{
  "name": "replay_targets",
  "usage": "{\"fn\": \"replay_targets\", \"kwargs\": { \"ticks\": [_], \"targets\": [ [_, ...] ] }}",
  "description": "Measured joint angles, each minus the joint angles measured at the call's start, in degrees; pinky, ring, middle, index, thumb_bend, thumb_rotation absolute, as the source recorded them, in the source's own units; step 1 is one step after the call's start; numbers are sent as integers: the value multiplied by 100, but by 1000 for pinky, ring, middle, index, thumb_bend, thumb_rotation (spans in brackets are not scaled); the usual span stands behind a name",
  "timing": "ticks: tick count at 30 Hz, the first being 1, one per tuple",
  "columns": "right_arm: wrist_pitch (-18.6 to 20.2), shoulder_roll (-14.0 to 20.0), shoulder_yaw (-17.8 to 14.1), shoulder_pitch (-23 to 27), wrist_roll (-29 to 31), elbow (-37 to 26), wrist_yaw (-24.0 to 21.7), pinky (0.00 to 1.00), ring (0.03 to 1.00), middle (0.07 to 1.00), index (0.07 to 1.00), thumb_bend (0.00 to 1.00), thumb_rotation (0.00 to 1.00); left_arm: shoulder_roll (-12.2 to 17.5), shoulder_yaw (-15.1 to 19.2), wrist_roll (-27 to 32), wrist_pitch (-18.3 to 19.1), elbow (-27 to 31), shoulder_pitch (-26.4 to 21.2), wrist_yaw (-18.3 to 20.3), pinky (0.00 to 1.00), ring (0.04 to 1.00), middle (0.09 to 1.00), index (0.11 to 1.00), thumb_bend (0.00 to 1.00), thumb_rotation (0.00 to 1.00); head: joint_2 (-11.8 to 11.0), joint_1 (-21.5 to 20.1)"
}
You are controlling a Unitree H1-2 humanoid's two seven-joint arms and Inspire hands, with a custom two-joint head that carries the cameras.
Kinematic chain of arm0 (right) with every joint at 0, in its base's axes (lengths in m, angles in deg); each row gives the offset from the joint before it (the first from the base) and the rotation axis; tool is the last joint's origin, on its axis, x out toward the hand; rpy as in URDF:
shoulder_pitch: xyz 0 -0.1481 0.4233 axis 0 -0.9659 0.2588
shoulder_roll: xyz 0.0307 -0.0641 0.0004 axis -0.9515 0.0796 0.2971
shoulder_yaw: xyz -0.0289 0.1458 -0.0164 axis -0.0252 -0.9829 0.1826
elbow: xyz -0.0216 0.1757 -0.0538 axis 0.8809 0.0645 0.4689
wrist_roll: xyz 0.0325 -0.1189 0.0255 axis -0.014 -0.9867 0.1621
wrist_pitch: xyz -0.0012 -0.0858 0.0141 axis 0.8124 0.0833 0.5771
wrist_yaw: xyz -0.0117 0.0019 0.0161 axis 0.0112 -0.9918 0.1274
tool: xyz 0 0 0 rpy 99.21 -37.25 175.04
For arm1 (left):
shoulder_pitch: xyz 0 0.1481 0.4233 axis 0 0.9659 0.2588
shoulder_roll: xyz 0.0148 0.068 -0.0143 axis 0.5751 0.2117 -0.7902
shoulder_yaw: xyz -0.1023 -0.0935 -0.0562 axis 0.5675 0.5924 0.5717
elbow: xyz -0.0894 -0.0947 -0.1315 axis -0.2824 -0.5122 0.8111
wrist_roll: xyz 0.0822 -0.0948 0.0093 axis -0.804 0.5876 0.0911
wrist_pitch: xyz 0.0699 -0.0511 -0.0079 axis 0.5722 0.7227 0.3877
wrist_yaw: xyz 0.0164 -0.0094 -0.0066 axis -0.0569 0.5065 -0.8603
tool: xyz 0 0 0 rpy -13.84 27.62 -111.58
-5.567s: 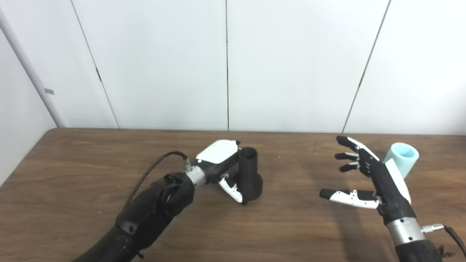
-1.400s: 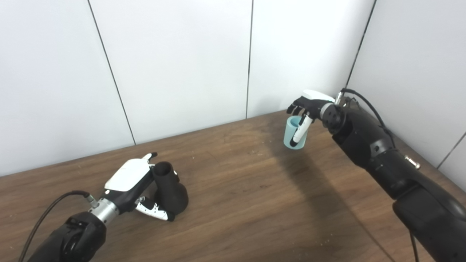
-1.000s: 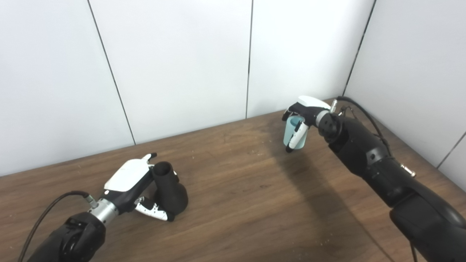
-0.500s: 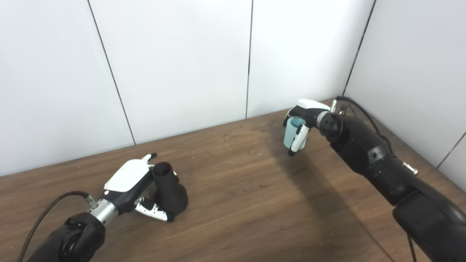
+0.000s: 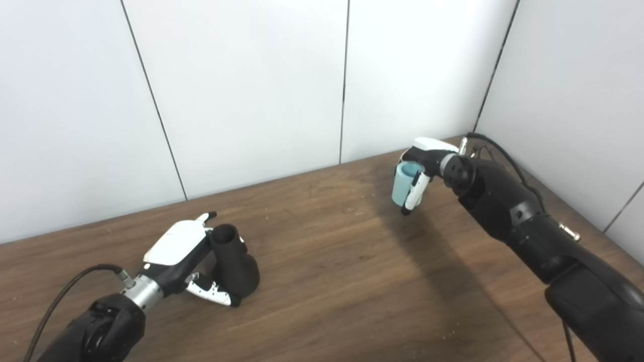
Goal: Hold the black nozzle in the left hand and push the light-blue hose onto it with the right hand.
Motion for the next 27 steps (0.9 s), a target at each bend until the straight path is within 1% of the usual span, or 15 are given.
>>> {"fn": "replay_targets", "kwargs": {
  "ticks": [4,6,7,8,9,10,11,13,15,17,20,23,27],
  "targets": [
    [1,0,-1,0,-7,-13,2,606,673,704,696,781,0,1,1,2,0,0,1,0,1000,623,479,488,526,0,9,0],
    [-10,-1,-1,-1,-12,-15,42,601,660,684,687,776,0,1,0,2,0,0,1,0,1000,623,479,488,526,0,9,0],
    [-22,-1,-3,-2,-15,-15,69,590,648,672,682,773,0,2,0,2,0,0,1,0,1000,623,479,488,526,0,17,17],
    [-37,-1,-7,-3,-19,-14,108,546,602,627,665,769,0,3,0,2,0,1,1,0,1000,623,479,488,526,0,35,18],
    [-49,-1,-13,-4,-20,-14,154,531,586,612,659,768,0,4,0,2,0,1,1,0,1000,623,479,488,526,0,35,18],
    [-66,-1,-24,-5,-20,-12,199,505,555,552,646,668,0,5,0,2,0,3,2,0,1000,623,479,488,526,0,35,18],
    [-84,-3,-36,-8,-18,-11,276,464,498,514,619,590,0,5,0,2,0,3,2,0,1000,623,479,488,526,0,35,9],
    [-100,-15,-108,-14,-11,-9,409,401,442,464,556,536,0,6,-1,2,0,4,3,0,1000,622,479,488,526,0,35,9],
    [-116,-36,-183,-28,-4,-1,592,367,431,467,521,523,0,7,0,2,0,8,4,0,1000,622,479,488,526,0,44,9],
    [-149,-57,-232,-60,-3,0,765,365,437,484,495,520,0,10,0,2,0,11,5,0,1000,621,479,488,526,0,44,9],
    [-209,-110,-257,-104,-1,3,901,381,469,498,462,505,0,17,-1,2,-5,12,4,0,1000,621,478,489,526,0,44,9],
    [-324,-140,-264,-149,12,24,984,384,471,503,461,503,0,17,-2,2,-11,12,4,0,1000,622,478,488,526,0,44,9],
    [-354,-136,-287,-162,14,40,1013,388,468,505,462,503,0,18,-3,2,-12,12,4,0,1000,622,479,488,526,0,70,17]
  ]
}}
